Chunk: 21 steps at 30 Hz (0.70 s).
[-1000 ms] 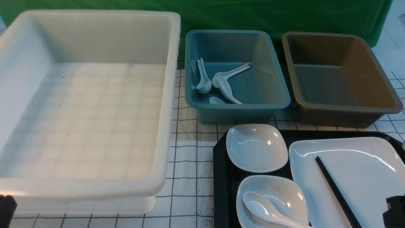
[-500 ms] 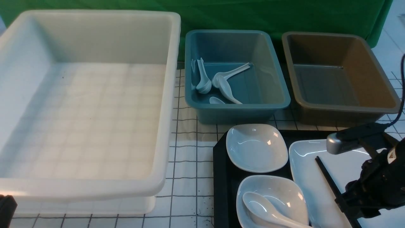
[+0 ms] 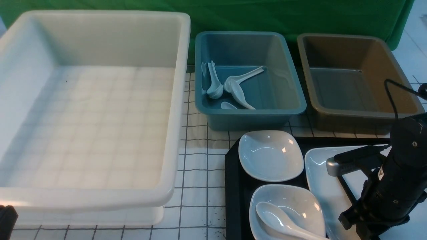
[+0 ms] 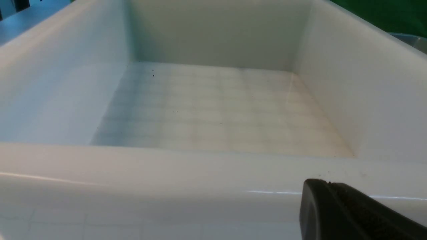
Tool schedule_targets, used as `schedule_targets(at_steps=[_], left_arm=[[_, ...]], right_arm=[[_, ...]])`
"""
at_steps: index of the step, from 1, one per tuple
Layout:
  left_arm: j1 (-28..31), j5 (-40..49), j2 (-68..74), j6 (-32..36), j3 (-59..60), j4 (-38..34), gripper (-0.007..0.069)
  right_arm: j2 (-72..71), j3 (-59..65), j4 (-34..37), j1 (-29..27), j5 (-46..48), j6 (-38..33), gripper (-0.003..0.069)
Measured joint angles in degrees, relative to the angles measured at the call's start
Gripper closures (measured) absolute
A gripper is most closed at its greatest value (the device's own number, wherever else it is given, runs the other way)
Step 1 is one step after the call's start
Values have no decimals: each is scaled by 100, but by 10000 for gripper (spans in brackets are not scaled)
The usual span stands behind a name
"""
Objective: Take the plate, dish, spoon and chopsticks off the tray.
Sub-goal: Use the right arm to grab a pair of chopsticks from the plate
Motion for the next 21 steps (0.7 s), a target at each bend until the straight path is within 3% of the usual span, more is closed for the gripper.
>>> schedule_targets(at_steps=[1, 14, 21], left_arm=[[0, 0, 0, 0, 0, 0, 603], [0, 0, 0, 0, 0, 0, 603], [0, 0, 0, 0, 0, 0, 603]], right_arm=[[0, -51, 22, 0, 81, -23, 501], [-1072, -675, 62, 0, 1037, -44, 489], [-1745, -1805, 62, -34, 1146, -55, 489]])
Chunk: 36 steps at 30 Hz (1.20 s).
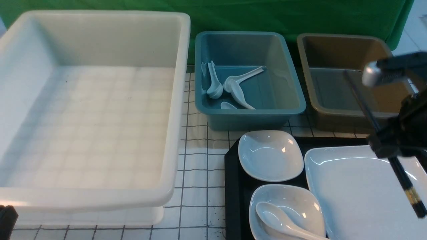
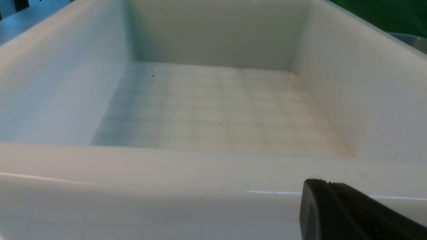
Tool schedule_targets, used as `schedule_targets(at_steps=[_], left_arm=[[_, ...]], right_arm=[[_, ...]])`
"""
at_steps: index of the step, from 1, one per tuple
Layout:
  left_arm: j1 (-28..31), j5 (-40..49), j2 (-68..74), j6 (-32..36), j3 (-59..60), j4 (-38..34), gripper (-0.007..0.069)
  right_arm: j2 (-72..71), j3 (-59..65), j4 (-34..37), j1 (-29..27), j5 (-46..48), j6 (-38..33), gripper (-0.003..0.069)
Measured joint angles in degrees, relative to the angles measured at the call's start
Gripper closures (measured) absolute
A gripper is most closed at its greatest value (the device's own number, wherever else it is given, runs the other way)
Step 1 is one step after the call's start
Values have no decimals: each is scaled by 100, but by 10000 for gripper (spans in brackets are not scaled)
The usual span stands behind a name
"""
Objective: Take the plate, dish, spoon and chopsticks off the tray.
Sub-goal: Use the right arm to grab a pair of chopsticks from the plate, then use the right arm to put the chopsticks into the small storage box on the right
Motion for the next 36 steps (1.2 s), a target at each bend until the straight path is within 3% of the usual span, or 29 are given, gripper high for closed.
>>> schedule_targets(at_steps=[7, 12, 18, 21, 24, 28, 31, 33, 34, 36], left_arm=[[0, 0, 0, 0, 0, 0, 603], [0, 0, 0, 0, 0, 0, 603], [0, 0, 0, 0, 0, 0, 603], [0, 0, 0, 0, 0, 0, 603], [0, 0, 0, 0, 0, 0, 603], [0, 0, 0, 0, 0, 0, 603], [0, 0, 0, 0, 0, 0, 603], [0, 0, 0, 0, 0, 0, 603], [0, 0, 0, 0, 0, 0, 603], [0, 0, 0, 0, 0, 0, 603]], right_arm=[[831, -1908, -12, -502, -395, -11, 489], [2124, -3197, -18, -863, -1170, 225, 489], [3148, -3531, -23, -1062, -2145, 1187, 484], [3781, -3536, -35, -1079, -2290, 1901, 435], [4159, -3536, -29, -1068, -2290, 2042, 378], [4329, -3536, -23, -1068, -2142, 2080, 358], [4218, -3536, -11, -1068, -1919, 1732, 404], [3961, -3536, 4, -1068, -1563, 1196, 488], [3926, -3536, 4, -1068, -1522, 1146, 496], [3427, -3536, 4, -1068, -877, 555, 599]])
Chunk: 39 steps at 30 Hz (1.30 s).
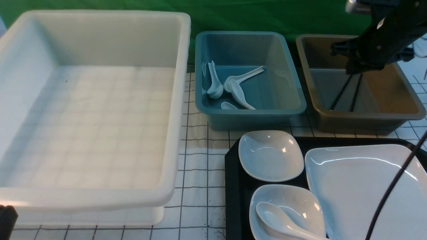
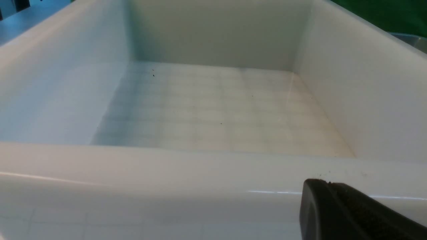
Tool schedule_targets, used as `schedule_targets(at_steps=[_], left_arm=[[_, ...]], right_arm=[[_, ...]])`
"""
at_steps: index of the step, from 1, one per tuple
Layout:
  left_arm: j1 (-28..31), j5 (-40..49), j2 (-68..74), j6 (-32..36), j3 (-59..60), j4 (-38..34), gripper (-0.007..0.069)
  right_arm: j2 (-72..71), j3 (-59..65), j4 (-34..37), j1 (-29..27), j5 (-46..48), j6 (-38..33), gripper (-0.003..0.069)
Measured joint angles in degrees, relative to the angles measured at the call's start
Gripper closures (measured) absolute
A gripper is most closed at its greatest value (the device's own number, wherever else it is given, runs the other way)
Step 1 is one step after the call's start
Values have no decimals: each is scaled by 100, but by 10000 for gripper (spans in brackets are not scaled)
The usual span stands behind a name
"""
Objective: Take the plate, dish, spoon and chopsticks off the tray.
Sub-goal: Use the right arm to put the chopsticks into the small storage box on the right, then use the left arm to grab a soup spoon from the plate
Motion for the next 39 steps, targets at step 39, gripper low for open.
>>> schedule_targets(at_steps=[39], left_arm=[[0, -296, 0, -723, 0, -2101, 603]], right_arm=[[-10398, 6734, 727, 579, 390, -271, 626]])
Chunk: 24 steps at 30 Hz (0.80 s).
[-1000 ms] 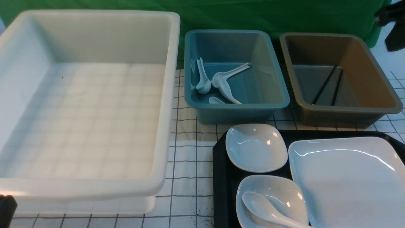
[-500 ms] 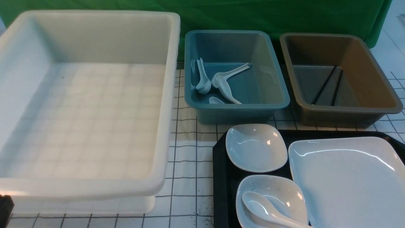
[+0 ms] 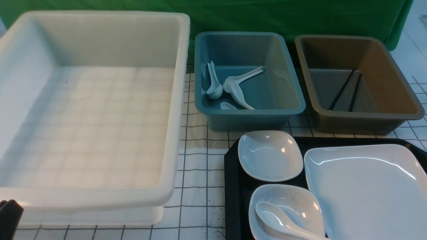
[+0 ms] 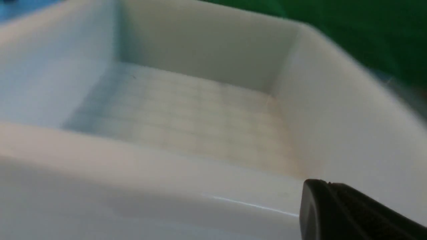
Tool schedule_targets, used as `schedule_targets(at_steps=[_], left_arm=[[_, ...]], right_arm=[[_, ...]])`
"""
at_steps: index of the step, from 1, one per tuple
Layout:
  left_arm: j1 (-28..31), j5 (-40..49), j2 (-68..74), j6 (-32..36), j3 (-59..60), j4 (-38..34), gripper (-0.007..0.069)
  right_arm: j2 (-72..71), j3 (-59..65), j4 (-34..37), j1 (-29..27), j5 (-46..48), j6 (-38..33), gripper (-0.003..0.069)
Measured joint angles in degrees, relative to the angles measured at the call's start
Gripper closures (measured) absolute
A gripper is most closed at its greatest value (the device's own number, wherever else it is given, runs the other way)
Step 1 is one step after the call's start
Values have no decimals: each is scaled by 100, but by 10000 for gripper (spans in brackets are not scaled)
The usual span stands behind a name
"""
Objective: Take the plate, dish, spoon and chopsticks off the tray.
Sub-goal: Use the left arm to grab a soup spoon from the plate
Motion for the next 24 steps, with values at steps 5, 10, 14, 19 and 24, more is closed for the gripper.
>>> schedule_targets(at_steps=[5, 10, 14, 19, 24], left_arm=[[0, -280, 0, -679, 0, -2152, 603], [0, -1181, 0, -982, 0, -2472, 603], [0, -1252, -5, -1190, -212, -2274, 603], [0, -780, 117, -1208, -1384, -1107, 603], [0, 995, 1334, -1090, -2932, 106, 603]], right_arm=[[19, 23, 12, 0, -85, 68, 626], [24, 23, 12, 0, -106, 67, 626], [49, 23, 12, 0, -228, 67, 626], [63, 23, 12, 0, -408, 67, 625], [63, 23, 14, 0, -572, 67, 625]])
